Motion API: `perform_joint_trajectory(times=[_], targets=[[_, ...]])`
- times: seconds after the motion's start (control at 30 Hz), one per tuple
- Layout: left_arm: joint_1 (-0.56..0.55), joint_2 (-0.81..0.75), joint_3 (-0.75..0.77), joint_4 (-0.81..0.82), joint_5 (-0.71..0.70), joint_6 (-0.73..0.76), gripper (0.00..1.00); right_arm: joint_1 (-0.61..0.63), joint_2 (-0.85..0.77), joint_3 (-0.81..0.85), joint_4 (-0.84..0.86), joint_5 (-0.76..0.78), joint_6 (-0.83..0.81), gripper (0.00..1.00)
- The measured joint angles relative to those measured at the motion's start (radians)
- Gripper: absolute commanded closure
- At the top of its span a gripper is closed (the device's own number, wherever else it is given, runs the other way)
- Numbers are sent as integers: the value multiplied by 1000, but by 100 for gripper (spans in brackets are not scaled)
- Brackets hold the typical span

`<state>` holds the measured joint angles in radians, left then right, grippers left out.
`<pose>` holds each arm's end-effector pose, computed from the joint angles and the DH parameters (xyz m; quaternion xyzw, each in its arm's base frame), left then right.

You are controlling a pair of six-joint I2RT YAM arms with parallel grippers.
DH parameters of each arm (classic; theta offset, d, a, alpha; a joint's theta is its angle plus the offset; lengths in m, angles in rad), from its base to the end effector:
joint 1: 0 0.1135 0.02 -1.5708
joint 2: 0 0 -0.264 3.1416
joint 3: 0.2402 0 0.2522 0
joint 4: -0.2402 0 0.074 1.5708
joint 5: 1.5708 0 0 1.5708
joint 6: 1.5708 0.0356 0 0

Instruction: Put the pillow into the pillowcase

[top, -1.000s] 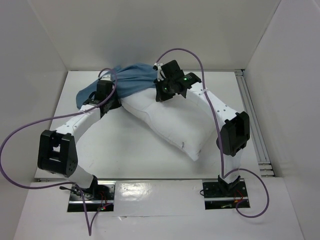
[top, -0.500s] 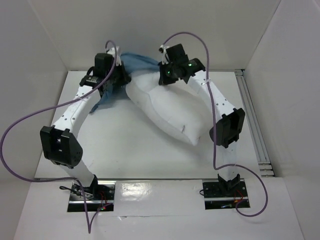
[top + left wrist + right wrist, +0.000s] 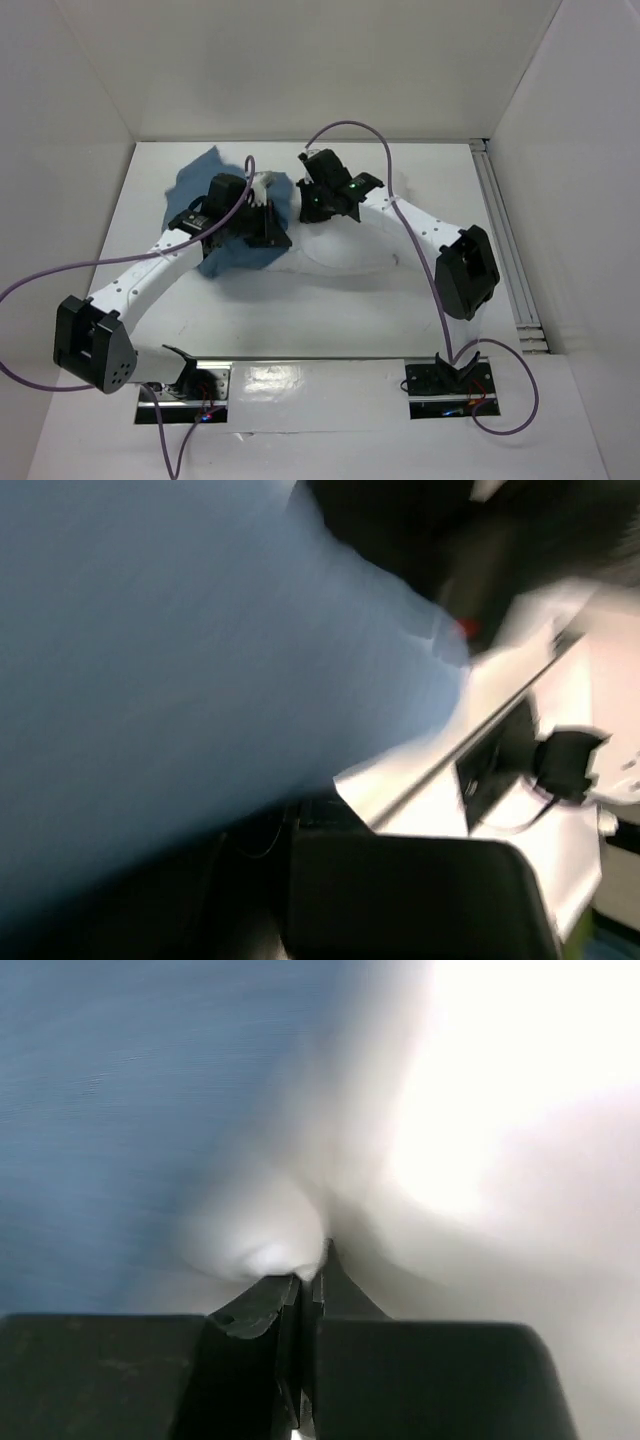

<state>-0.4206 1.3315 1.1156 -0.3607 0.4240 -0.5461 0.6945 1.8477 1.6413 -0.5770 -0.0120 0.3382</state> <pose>0.2668 -0.1354 0.3181 0.0463 0.8639 -0.3804 0.3268 0.3239 0.2703 0.2986 -0.1659 0.9085 0.1942 0.3309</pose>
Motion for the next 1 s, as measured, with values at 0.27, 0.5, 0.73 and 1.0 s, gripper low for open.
perform_joint_trajectory(times=[0.27, 0.5, 0.73, 1.0], targets=[[54, 69, 173, -115, 30, 13, 100, -93, -11, 39, 112, -29, 106, 100], [78, 330, 699, -122, 97, 24, 100, -197, -35, 252, 75, 94, 112, 100], [7, 171, 379, -23, 76, 9, 100, -45, -310, -12, 134, 278, 147, 100], [-95, -3, -163, -55, 43, -115, 100, 55, -280, -385, 144, 253, 270, 100]])
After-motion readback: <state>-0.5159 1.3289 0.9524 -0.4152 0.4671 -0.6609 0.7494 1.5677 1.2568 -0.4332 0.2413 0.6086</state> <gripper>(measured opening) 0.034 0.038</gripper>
